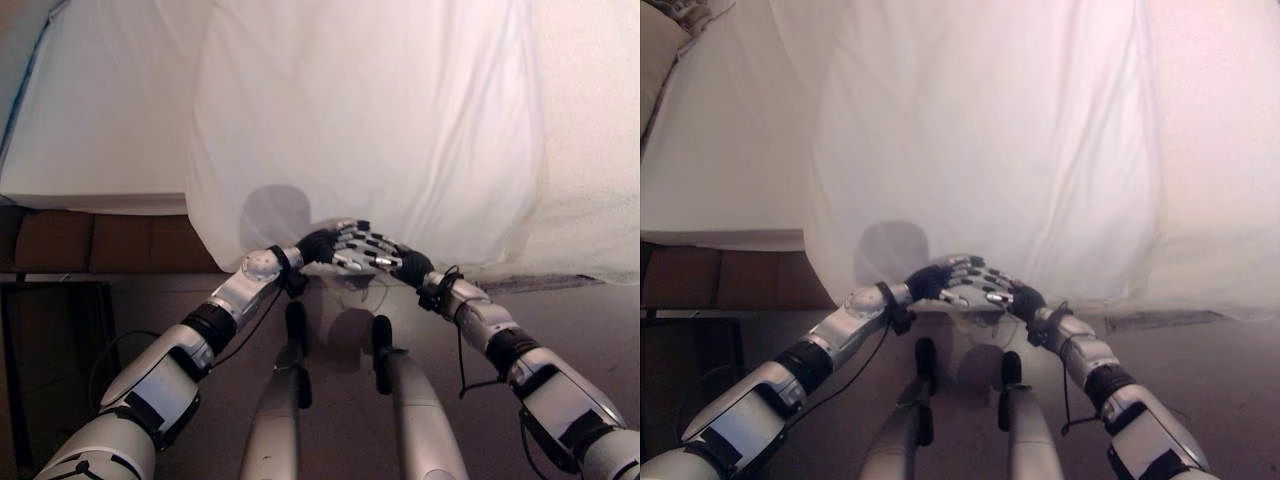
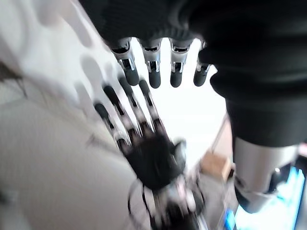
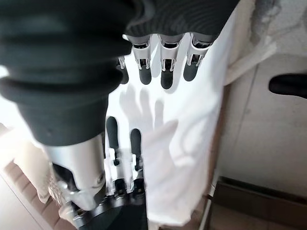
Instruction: Make the bed
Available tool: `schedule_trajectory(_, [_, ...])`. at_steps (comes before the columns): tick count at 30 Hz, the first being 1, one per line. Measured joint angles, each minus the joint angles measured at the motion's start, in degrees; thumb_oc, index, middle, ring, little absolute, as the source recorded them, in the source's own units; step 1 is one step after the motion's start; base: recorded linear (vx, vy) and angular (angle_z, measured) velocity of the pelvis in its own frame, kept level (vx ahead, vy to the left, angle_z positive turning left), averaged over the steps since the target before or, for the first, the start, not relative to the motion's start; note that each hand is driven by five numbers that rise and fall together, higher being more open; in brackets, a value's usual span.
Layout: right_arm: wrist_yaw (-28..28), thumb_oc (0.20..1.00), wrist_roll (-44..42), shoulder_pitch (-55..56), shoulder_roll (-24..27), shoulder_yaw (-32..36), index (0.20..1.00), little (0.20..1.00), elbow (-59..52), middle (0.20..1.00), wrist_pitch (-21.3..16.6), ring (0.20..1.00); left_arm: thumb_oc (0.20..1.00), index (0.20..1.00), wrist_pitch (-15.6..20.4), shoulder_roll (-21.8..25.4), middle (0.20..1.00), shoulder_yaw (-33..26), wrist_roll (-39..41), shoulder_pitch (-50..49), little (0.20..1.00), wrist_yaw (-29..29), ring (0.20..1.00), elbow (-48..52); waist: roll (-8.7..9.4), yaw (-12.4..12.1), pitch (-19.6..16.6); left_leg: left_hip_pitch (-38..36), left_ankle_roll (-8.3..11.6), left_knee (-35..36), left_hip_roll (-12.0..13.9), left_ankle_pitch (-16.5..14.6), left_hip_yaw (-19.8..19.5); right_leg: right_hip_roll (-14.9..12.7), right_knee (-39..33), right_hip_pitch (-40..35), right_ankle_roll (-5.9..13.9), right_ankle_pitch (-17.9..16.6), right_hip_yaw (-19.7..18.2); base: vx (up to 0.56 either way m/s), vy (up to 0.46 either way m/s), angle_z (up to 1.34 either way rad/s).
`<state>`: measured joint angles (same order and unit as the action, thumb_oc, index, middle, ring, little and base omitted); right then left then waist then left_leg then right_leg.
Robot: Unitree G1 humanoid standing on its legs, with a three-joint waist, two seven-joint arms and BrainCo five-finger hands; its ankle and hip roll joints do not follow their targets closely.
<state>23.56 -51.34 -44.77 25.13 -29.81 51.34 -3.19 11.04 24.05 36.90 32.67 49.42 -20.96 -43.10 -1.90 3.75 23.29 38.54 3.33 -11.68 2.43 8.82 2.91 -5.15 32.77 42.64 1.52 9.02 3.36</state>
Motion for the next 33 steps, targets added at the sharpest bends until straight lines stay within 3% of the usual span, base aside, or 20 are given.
schedule_trajectory(3, [-1.2,1.0,-0.01,-4.66,0.0,-0.09,1.0,1.0,3.55,1.0,0.01,1.0,1.0,1.0,0.61,-0.4,1.0,-0.46,-0.52,2.2,1.0,3.44,1.0,-4.48,0.21,0.06,0.19,2.2,0.33,-2.1,0.19,-0.59,-0.1,0.06,1.72,2.26,-0.26,0.23,-0.16,-0.02,-0.014,-0.01])
schedule_trajectory(8, [-5.72,1.0,-0.45,-15.71,-0.08,0.0,1.0,1.0,10.31,1.0,-0.71,1.0,1.0,1.0,2.34,0.3,1.0,-2.3,-5.06,9.57,1.0,13.81,1.0,-12.67,1.38,0.07,1.25,8.55,0.32,-6.03,0.56,-0.96,-0.12,0.2,5.17,8.53,-0.69,0.1,-0.47,-0.02,-0.013,-0.03])
schedule_trajectory(12, [-8.88,1.0,-3.25,-23.43,-0.8,-0.1,1.0,1.0,15.64,1.0,-1.02,1.0,1.0,1.0,3.43,0.9,1.0,-4.01,-4.92,15.6,1.0,18.44,1.0,-18.46,2.54,0.1,3.56,13.36,0.67,-10.57,0.98,-1.98,-0.33,0.25,8.01,12.6,-1.16,0.22,-0.64,0.0,-0.004,-0.01])
schedule_trajectory(16, [-11.51,1.0,-3.03,-29.66,0.2,-0.11,1.0,1.0,19.49,1.0,-1.05,1.0,1.0,1.0,3.26,2.48,1.0,-4.34,-5.02,20.85,1.0,21.16,1.0,-21.45,2.58,0.05,5.52,16.88,0.48,-13.2,0.88,-1.95,-0.43,-0.07,10.4,15.89,-1.69,0.23,-0.64,0.0,-0.013,0.02])
schedule_trajectory(21, [-13.04,1.0,-0.74,-30.98,3.01,-0.1,1.0,1.0,22.47,1.0,-1.08,1.0,1.0,1.0,3.28,6.43,1.0,-4.39,-7.19,21.2,1.0,22.0,1.0,-22.32,2.57,-0.03,5.55,19.22,0.79,-14.81,0.8,-2.43,-0.97,-0.15,11.8,18.08,-1.87,0.47,-0.55,0.0,0.0,0.0])
schedule_trajectory(26, [-18.0,1.0,0.71,-29.69,8.8,2.47,1.0,1.0,24.29,1.0,-1.21,1.0,1.0,1.0,3.34,12.5,1.0,-5.18,-11.06,19.39,1.0,27.11,1.0,-22.53,2.55,-0.11,5.56,21.0,1.18,-16.16,0.93,-2.74,-1.13,-0.1,13.41,20.05,-2.03,0.96,-0.57,0.0,0.0,0.0])
schedule_trajectory(33, [-21.74,1.0,2.39,-22.91,16.01,9.53,1.0,1.0,26.73,1.0,-1.02,1.0,1.0,1.0,3.13,17.58,1.0,-15.21,-11.76,11.53,1.0,30.1,1.0,-23.02,2.24,-0.27,5.67,20.79,1.42,-16.18,1.46,-2.95,-1.1,0.26,13.77,20.16,-2.61,1.22,-0.5,-0.01,-0.006,-0.01])
